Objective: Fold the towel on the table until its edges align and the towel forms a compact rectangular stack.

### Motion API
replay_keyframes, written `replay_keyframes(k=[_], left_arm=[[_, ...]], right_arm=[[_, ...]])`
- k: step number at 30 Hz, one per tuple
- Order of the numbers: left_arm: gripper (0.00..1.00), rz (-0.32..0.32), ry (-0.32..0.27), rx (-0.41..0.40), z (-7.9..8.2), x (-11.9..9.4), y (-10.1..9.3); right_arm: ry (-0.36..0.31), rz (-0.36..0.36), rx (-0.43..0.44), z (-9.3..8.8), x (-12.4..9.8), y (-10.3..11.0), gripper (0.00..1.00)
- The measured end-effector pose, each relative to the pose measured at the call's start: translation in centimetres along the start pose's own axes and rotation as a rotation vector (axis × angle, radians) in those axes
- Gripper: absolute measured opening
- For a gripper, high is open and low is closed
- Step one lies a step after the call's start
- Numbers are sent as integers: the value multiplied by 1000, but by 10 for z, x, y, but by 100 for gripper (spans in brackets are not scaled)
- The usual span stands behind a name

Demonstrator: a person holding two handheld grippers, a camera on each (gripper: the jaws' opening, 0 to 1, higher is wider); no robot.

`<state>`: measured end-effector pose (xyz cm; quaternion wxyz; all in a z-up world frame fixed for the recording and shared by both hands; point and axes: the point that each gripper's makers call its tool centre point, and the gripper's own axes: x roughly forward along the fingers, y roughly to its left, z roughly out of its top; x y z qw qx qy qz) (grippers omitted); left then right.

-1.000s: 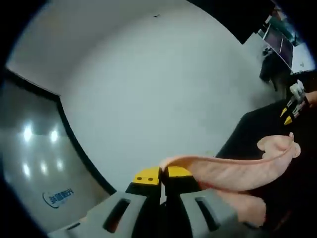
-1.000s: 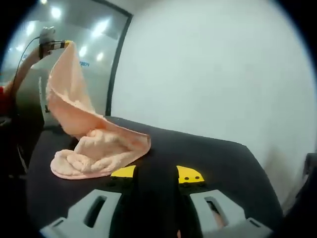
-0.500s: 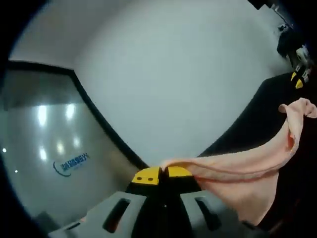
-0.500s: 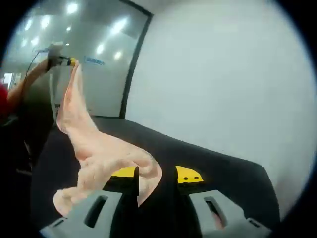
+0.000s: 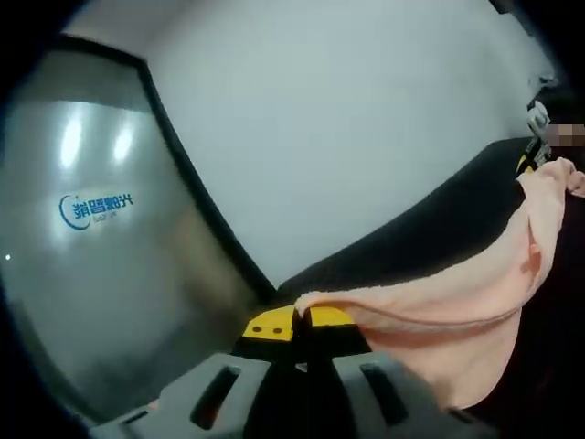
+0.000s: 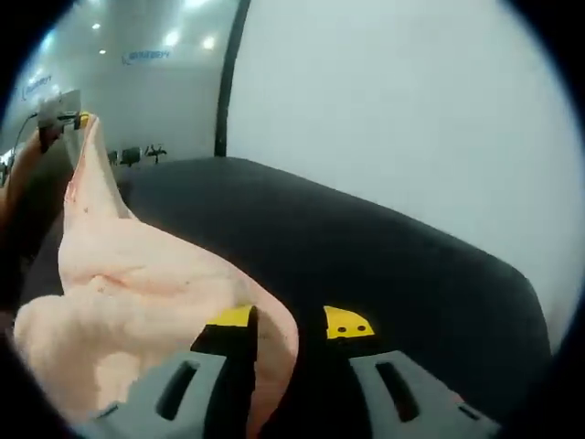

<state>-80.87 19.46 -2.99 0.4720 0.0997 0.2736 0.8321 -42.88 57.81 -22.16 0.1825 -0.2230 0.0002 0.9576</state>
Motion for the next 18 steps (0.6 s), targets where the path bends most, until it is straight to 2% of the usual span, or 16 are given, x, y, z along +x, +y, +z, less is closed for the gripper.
replay_keyframes(k=[1, 2, 3, 4, 5, 7, 9, 10, 12, 14, 16, 17, 18], left_arm=[[0, -3, -1, 2, 0, 0, -3], [0, -6, -1, 2, -1, 1, -5], [0, -12, -1, 3, 0, 3, -7], [0, -16, 3, 6, 0, 5, -8], [0, -19, 9, 9, -2, 7, -9], [0, -20, 16, 10, -4, 8, -10], [0, -18, 12, 2, -3, 7, -11], [0, -11, 8, -1, -1, 6, -8], [0, 2, -8, -9, 6, 2, -3], [0, 18, -24, -1, 14, -1, 0], [0, 60, -57, -10, 30, -8, 13], [0, 66, -84, -16, 40, -10, 15], [0, 64, -90, -7, 51, -13, 16]], right_arm=[[31, 5, 26, -8, 4, -2, 24], [-23, 45, 123, -1, 4, 6, 21], [-30, 61, 185, 0, 4, 6, 17], [-25, 72, 196, -1, 0, 6, 5], [-23, 76, 165, -2, -3, 7, 2], [-49, 107, 2, 4, -11, 16, 2], [-118, 57, -86, 19, -33, 18, 1], [-156, 22, -71, 32, -43, 9, 1], [-281, -35, -18, 62, -82, 1, 1], [-375, -86, -9, 90, -122, -6, 1], [-444, -178, -62, 119, -164, -17, 1], [-477, -201, -80, 129, -180, -19, 1], [-550, -224, -107, 149, -213, -14, 1]])
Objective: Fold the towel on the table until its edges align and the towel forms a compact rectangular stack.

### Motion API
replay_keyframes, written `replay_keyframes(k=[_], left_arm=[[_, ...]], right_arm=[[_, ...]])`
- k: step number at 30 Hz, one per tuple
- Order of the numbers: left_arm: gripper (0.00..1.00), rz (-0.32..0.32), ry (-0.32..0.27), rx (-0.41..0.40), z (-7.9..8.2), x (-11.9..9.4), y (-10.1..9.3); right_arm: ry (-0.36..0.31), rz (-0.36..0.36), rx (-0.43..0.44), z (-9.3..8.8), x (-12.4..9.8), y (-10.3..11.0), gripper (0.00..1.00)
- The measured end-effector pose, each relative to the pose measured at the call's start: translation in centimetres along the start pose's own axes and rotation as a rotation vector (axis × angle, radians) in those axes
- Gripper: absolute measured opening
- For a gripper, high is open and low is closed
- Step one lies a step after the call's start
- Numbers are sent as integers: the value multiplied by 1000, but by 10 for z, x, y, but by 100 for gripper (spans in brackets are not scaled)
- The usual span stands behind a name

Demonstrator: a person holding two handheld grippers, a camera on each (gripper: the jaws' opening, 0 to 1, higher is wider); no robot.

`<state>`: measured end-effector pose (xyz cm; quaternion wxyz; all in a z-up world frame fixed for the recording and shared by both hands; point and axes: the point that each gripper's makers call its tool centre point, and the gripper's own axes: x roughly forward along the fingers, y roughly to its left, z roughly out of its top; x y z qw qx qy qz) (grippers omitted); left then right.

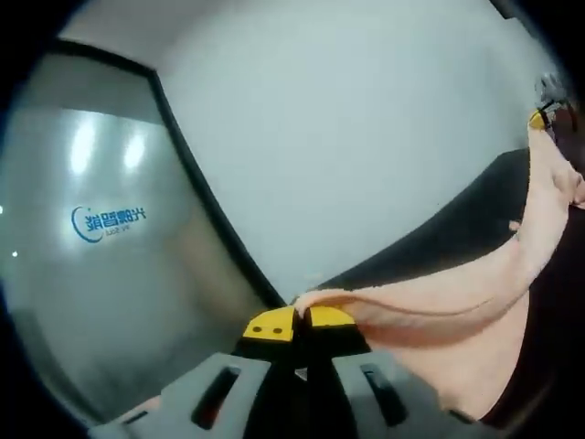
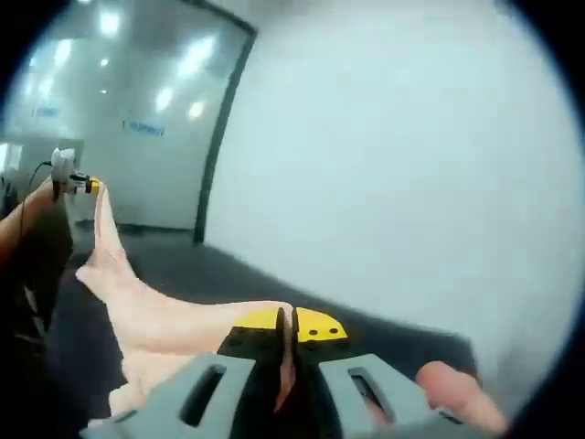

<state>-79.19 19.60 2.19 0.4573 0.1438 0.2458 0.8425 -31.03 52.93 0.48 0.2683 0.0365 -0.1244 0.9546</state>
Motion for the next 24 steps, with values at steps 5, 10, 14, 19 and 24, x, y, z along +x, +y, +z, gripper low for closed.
replay_keyframes(k=[5, 10, 14, 19, 24], left_arm=[[0, 42, -57, 48, 46, -20, 14], [0, 35, -82, 64, 84, -29, 18], [0, 14, -110, 74, 106, -33, 17], [0, -33, -178, 19, 140, -63, 9], [0, -65, -135, 85, 148, -73, 2]], right_arm=[[-149, -121, -104, 85, -64, -25, 1], [-214, -191, -123, 124, -119, -47, 1], [-242, -233, -131, 138, -151, -55, 1], [-291, -270, -176, 165, -194, -42, 1], [-234, -332, -206, 165, -208, -53, 2]])
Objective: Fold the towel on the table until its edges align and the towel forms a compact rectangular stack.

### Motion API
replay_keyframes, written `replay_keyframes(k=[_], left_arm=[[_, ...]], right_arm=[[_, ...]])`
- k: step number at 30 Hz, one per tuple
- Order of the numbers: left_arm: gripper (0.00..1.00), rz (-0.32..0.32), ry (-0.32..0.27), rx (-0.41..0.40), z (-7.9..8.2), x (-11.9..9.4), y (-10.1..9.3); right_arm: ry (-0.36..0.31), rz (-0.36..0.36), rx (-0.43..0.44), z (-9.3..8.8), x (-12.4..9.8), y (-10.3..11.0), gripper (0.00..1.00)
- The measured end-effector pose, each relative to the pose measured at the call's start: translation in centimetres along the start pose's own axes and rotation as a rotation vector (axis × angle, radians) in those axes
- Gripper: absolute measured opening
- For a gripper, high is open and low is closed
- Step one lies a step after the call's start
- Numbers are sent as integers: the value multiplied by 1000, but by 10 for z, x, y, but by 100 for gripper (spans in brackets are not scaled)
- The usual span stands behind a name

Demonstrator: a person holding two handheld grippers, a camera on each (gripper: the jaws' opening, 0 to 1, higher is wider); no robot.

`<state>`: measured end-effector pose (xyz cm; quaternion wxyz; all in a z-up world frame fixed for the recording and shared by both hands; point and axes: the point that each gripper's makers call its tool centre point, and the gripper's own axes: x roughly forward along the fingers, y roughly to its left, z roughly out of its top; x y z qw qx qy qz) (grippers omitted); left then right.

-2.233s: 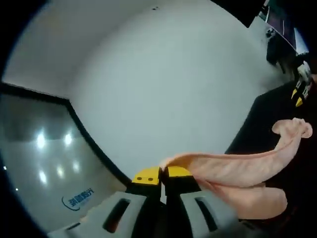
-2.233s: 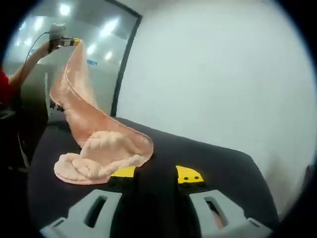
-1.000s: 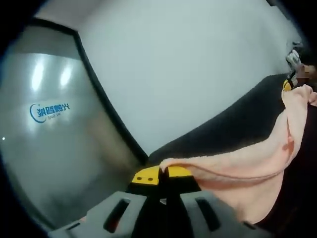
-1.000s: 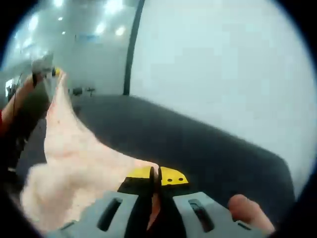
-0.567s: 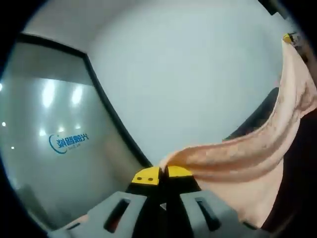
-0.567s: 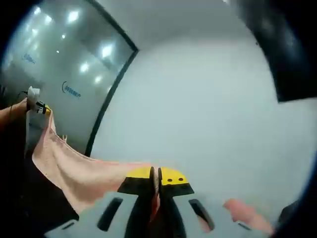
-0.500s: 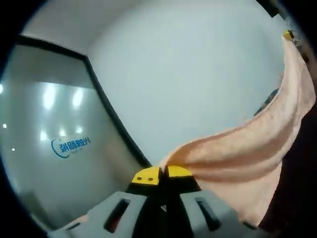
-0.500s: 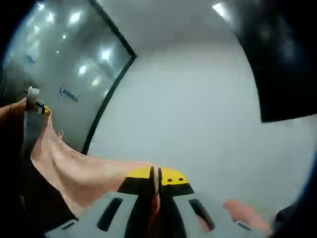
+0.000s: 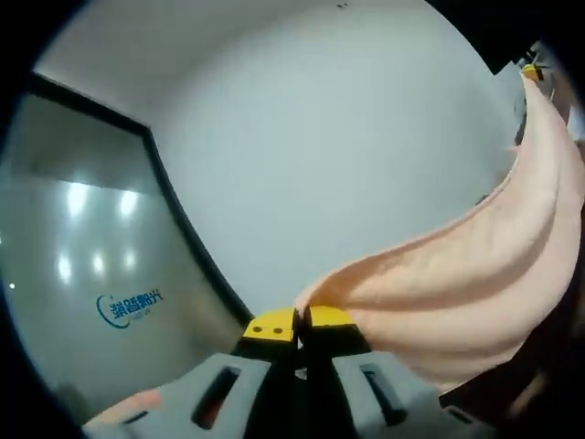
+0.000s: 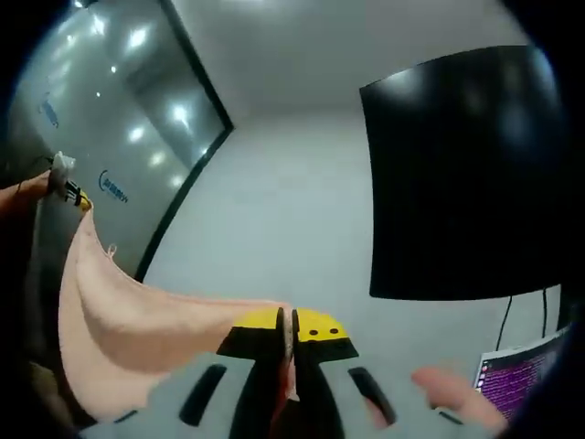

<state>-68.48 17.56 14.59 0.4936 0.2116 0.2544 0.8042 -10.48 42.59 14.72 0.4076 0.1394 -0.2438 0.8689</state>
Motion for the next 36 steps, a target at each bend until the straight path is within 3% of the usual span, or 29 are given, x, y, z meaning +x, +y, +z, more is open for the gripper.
replay_keyframes(k=[2, 5, 7, 10, 13, 16, 18, 20, 22, 23, 25, 31, 36], left_arm=[[0, -35, 36, 27, -8, 11, -7], [0, -131, 135, 62, -38, 40, -30], [0, -212, 220, 81, -68, 73, -50], [0, -293, 279, 103, -100, 116, -82], [0, -308, 327, 104, -131, 150, -112], [0, -320, 375, 70, -160, 176, -139], [0, -329, 402, 53, -181, 197, -152], [0, -334, 432, 39, -201, 220, -161], [0, -332, 463, -3, -211, 218, -176], [0, -326, 480, -28, -222, 239, -173], [0, -315, 480, -43, -229, 245, -176], [0, -337, 501, -76, -251, 263, -189], [1, -462, 571, 17, -275, 262, -219]], right_arm=[[63, -17, -36, -22, 8, -3, 2], [110, -45, 73, -60, 29, -10, 2], [235, -52, 51, -113, 49, -7, 2], [332, -80, -2, -175, 70, -7, 2], [426, -107, 51, -230, 84, -4, 2], [508, -99, 19, -280, 93, 2, 2], [528, -82, 12, -309, 104, 3, 2], [589, -61, 0, -339, 111, 6, 1], [611, -52, -6, -353, 113, 11, 1], [615, -54, -13, -359, 116, 11, 1], [623, -43, -13, -373, 132, 4, 1], [676, 4, -37, -405, 137, 11, 1], [799, -17, 33, -447, 123, 16, 2]])
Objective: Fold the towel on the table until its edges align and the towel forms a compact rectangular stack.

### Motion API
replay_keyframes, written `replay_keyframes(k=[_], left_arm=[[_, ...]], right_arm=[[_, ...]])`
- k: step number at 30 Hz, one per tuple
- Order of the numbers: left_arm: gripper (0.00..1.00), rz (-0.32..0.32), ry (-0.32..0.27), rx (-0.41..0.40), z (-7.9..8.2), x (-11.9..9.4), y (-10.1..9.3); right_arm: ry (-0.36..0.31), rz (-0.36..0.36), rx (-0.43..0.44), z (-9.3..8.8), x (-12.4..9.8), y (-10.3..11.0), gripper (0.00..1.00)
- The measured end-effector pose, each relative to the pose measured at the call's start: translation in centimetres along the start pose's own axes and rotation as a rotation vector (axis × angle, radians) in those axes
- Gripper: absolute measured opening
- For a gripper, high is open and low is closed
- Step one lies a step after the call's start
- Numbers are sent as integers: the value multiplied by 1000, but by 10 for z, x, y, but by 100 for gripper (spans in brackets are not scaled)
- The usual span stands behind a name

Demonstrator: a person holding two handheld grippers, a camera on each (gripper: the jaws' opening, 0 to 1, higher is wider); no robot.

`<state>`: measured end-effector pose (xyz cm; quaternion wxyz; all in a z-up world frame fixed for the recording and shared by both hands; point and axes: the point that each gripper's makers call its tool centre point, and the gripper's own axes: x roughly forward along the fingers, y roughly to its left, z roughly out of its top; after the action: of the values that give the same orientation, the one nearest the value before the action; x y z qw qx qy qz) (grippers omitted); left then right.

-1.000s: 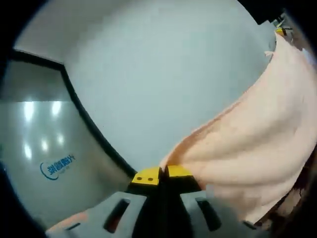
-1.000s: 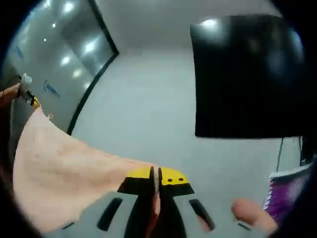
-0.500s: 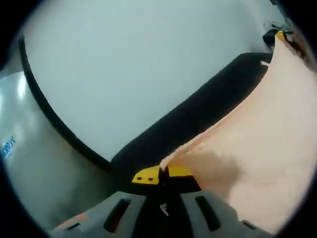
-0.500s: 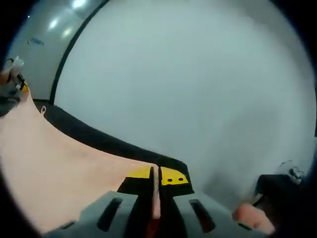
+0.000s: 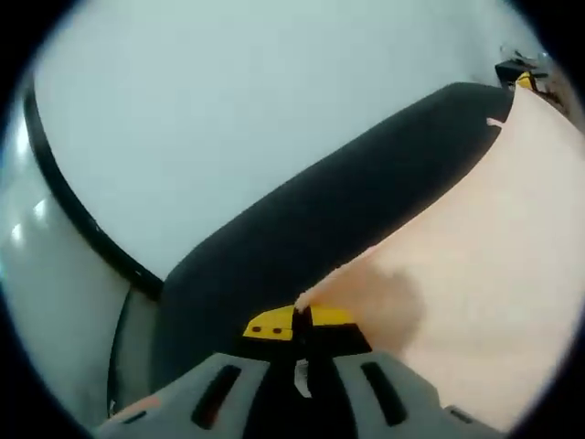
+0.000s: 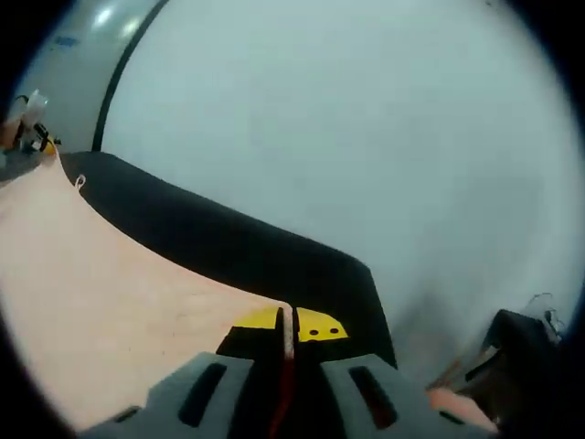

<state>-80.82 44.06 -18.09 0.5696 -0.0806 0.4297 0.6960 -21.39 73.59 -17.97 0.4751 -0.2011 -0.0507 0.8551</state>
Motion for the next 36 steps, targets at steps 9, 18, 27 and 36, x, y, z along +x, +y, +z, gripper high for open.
replay_keyframes(k=[9, 18, 27, 36], left_arm=[[45, -19, -117, -23, 1, -40, 20], [35, -122, -312, 493, -23, -174, -24], [24, -295, -77, 794, -116, -243, -117], [25, -228, 56, 968, -150, -208, -119]], right_arm=[[33, -84, 314, -14, -27, -28, 37], [-64, -27, 207, 37, -118, 6, 33], [-156, 90, 149, 43, -178, 42, 26], [-203, 147, 85, 56, -246, 47, 23]])
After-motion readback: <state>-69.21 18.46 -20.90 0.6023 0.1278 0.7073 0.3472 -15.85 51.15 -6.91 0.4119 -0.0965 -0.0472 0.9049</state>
